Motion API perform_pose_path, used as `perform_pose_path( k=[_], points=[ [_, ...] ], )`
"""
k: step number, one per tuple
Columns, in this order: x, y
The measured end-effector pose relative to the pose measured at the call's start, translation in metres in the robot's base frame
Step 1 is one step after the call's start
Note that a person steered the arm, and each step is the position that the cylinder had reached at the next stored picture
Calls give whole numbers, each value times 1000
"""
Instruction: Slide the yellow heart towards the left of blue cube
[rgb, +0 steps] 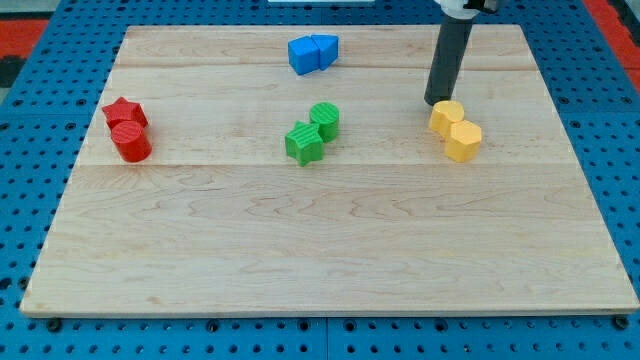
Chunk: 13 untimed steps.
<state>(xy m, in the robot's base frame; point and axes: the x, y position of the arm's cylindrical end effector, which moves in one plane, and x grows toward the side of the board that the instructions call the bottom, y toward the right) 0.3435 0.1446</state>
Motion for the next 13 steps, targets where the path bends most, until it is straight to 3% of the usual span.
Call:
perform_pose_path(
  k=[2, 3, 4, 5, 7, 8, 13],
  points=[
    [1, 16],
    [8, 74],
    [47, 122],
    [52, 141],
    [20, 24],
    [42, 41],
    [51, 37]
  ],
)
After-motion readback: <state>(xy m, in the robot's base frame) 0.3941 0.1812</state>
